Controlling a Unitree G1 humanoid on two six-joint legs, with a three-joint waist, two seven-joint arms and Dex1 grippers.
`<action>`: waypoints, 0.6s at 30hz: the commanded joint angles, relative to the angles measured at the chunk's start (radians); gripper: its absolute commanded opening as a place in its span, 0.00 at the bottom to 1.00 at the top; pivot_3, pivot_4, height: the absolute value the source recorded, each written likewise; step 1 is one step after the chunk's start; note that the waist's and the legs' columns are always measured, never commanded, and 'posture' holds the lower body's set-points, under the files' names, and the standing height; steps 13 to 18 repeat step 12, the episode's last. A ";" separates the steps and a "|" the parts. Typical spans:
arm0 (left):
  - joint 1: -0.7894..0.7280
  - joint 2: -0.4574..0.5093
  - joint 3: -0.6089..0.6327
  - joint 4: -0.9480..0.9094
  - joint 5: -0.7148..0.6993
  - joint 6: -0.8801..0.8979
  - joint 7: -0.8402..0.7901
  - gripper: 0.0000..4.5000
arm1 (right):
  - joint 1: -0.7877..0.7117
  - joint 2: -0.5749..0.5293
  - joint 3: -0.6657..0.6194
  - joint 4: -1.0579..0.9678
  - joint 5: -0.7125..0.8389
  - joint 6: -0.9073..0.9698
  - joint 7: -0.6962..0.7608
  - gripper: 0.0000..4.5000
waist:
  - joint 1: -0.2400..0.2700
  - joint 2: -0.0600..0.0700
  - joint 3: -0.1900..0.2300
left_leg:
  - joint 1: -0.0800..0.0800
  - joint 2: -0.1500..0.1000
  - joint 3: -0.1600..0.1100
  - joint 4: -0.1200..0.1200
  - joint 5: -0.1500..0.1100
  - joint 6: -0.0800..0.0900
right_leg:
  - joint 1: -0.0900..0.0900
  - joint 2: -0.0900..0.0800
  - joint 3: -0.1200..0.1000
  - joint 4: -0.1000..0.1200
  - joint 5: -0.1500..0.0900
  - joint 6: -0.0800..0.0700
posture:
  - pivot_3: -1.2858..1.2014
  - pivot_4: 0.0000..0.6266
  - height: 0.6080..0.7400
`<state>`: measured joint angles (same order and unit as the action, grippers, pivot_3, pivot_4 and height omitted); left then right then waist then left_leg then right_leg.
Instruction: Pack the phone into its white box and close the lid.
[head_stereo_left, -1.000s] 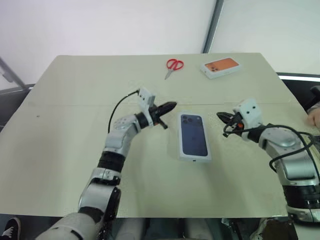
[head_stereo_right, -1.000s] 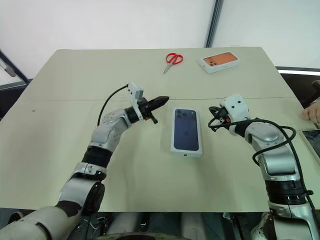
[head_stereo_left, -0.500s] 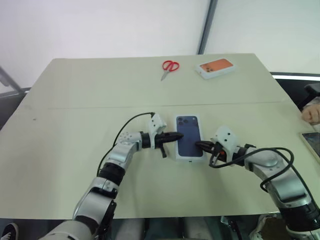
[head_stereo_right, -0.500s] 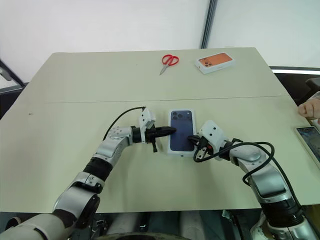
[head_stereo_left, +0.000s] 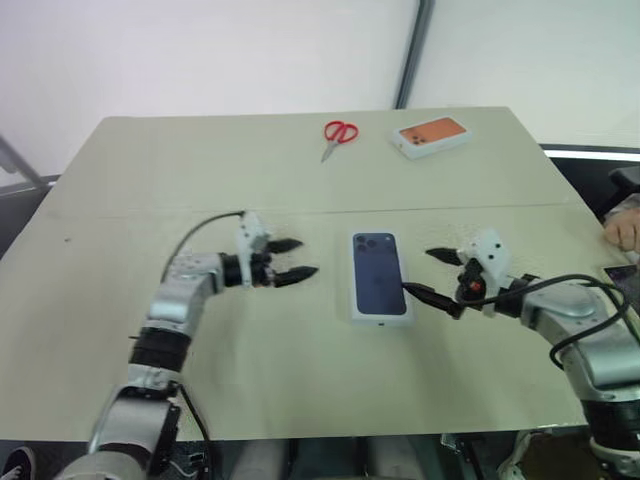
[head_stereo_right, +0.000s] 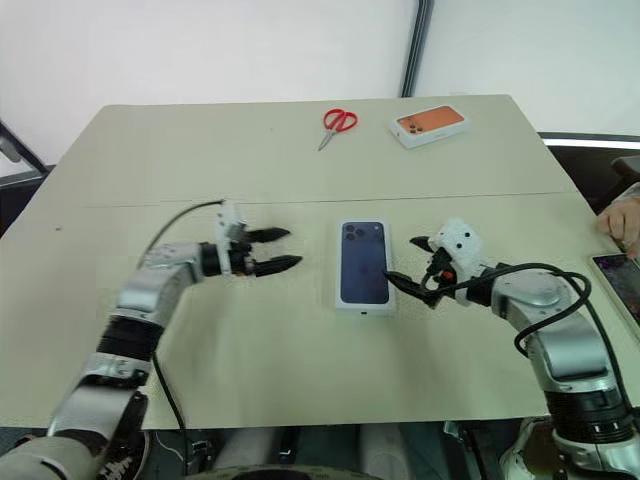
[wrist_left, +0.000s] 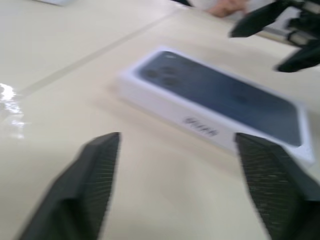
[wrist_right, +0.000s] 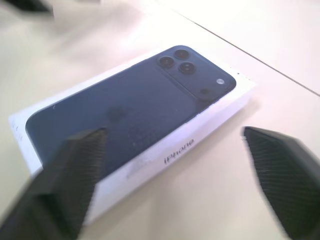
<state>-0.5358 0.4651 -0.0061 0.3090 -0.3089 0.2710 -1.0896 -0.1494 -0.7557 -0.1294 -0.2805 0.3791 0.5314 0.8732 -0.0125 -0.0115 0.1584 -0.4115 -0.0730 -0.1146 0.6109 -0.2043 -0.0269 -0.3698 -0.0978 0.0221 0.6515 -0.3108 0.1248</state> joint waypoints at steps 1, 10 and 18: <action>-0.006 0.057 0.051 -0.024 -0.053 -0.003 -0.063 1.00 | -0.001 -0.026 -0.041 -0.024 0.043 -0.030 0.049 1.00 | 0.003 0.000 0.000 | 0.000 0.000 0.000 0.000 0.000 0.000 | 0.000 0.000 0.000 0.000 0.000 0.000 | 0.52 0.24 1.00; 0.230 0.250 0.199 -0.119 -0.052 -0.049 -0.020 1.00 | 0.079 -0.081 -0.122 0.030 0.036 -0.125 0.112 1.00 | 0.004 0.001 0.001 | 0.000 0.001 0.002 -0.003 -0.001 -0.001 | -0.002 -0.001 0.002 -0.001 0.000 0.000 | 0.52 0.24 1.00; 0.245 0.256 0.220 -0.114 -0.054 -0.059 -0.008 1.00 | 0.073 -0.077 -0.125 0.040 0.035 -0.131 0.108 1.00 | 0.009 0.001 0.001 | 0.000 0.001 0.000 -0.002 -0.001 -0.002 | -0.001 -0.002 0.001 -0.001 0.000 -0.001 | 0.52 0.24 1.00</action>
